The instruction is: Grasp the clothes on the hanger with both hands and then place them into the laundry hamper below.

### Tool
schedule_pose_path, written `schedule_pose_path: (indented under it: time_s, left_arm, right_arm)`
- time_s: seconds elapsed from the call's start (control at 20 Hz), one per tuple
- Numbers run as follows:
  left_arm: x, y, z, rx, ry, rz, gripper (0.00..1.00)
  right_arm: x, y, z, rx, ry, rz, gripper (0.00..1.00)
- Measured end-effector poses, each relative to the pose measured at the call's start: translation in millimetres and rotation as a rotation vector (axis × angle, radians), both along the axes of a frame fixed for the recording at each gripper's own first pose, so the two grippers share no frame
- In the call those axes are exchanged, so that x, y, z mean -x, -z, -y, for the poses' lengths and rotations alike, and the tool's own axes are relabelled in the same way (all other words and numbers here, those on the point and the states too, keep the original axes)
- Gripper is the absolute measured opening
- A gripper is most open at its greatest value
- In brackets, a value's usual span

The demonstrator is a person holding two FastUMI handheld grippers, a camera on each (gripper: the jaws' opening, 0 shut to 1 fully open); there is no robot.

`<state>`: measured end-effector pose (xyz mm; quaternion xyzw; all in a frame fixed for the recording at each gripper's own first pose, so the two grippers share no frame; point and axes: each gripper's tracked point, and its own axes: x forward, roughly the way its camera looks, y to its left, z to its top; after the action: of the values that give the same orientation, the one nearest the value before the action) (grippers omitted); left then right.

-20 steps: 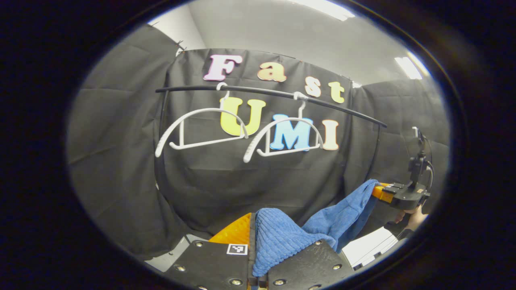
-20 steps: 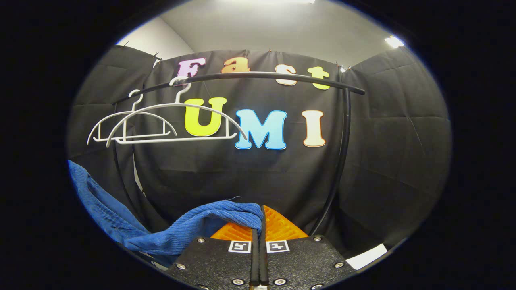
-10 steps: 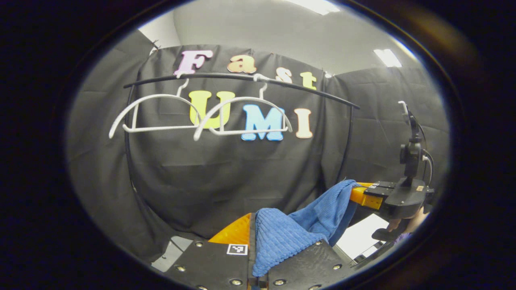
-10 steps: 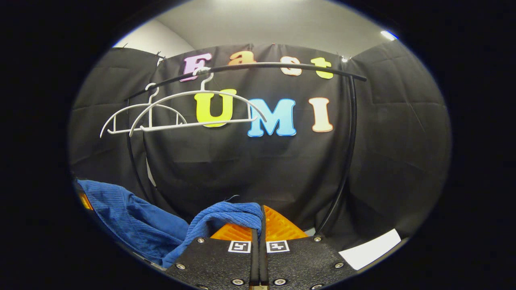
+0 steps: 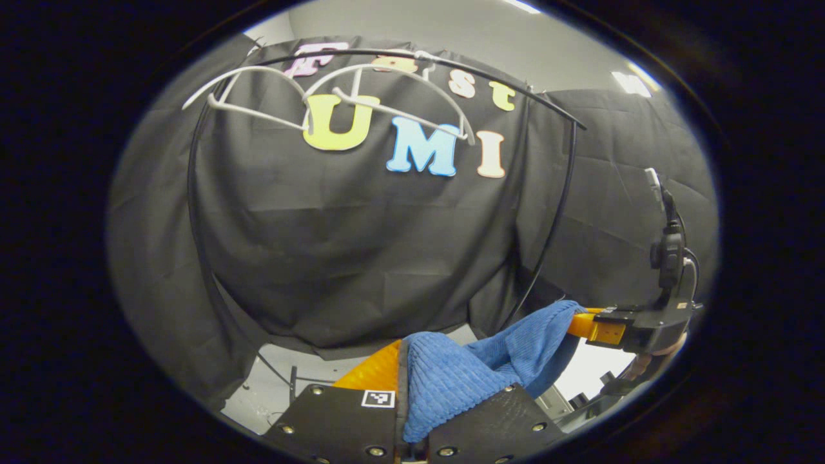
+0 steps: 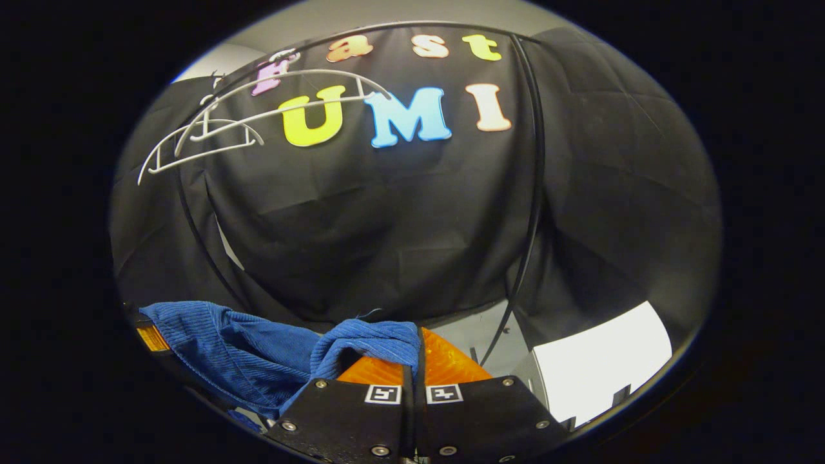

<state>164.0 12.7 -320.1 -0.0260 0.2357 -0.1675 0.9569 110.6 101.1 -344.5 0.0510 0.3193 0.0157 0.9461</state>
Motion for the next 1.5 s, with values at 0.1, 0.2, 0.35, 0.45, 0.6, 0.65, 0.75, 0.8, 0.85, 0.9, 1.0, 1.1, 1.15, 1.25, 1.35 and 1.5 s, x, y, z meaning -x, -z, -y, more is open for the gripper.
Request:
schedule_pose_path:
  time_s: [0.1, 0.2, 0.35, 0.45, 0.6, 0.65, 0.75, 0.8, 0.85, 0.9, 1.0, 1.1, 1.15, 1.25, 1.35, 1.5]
  left_arm:
    - [5.2, 28.0, -1.0, 0.008, -0.007, -0.046, 0.05]
    - [5.2, 59.1, -0.5, 0.001, -0.007, -0.089, 0.05]
    - [6.3, 118.1, -10.3, -0.045, -0.013, -0.152, 0.05]
    - [10.4, 151.2, -15.8, -0.053, -0.023, -0.194, 0.06]
    - [17.4, 193.5, -28.4, -0.081, -0.042, -0.249, 0.06]
    - [17.8, 204.8, -33.0, -0.096, -0.047, -0.26, 0.06]
    - [20.4, 221.4, -40.6, -0.102, -0.052, -0.281, 0.07]
    - [19.3, 229.1, -44.1, -0.103, -0.06, -0.291, 0.06]
    - [18.9, 236.6, -47.4, -0.103, -0.066, -0.299, 0.06]
    - [17.8, 243.3, -50.8, -0.103, -0.071, -0.308, 0.07]
    - [16.6, 253.4, -55.5, -0.105, -0.08, -0.325, 0.06]
    - [20.2, 262.2, -58.7, -0.112, -0.078, -0.338, 0.07]
    - [21.1, 263.3, -59.5, -0.116, -0.076, -0.341, 0.07]
    - [23.4, 265.3, -57.7, -0.119, -0.063, -0.353, 0.07]
    - [21.9, 265.8, -53.8, -0.13, -0.047, -0.357, 0.07]
    - [26.5, 260.3, -48.7, -0.147, -0.026, -0.352, 0.14]
  right_arm:
    - [7.4, 27.4, 1.6, -0.005, 0.012, -0.053, 0.0]
    - [15.5, 56.5, -2.5, -0.008, 0.018, -0.104, 0.0]
    - [26.1, 95.0, -6.3, -0.007, 0.01, -0.187, 0.01]
    - [24.4, 117.6, -7.1, -0.006, 0.015, -0.216, 0.02]
    - [31.9, 148.9, -7.8, 0.007, 0.028, -0.259, 0.02]
    - [33.4, 157.4, -6.5, 0.01, 0.032, -0.27, 0.02]
    - [39.0, 175.2, -5.0, 0.01, 0.036, -0.295, 0.03]
    - [45.2, 182.4, -4.5, 0.012, 0.038, -0.308, 0.02]
    - [47.5, 188.6, -5.4, 0.013, 0.037, -0.318, 0.03]
    - [50.0, 194.3, -8.0, 0.016, 0.035, -0.327, 0.03]
    - [54.6, 203.4, -12.0, 0.025, 0.025, -0.344, 0.03]
    - [59.5, 209.2, -15.9, 0.035, 0.012, -0.358, 0.04]
    - [60.5, 210.2, -18.4, 0.036, 0.002, -0.36, 0.04]
    - [65.0, 213.7, -21.1, 0.041, -0.009, -0.365, 0.04]
    - [70.2, 213.4, -21.5, 0.047, -0.008, -0.373, 0.05]
    - [80.7, 214.9, -25.4, 0.045, -0.024, -0.405, 0.15]
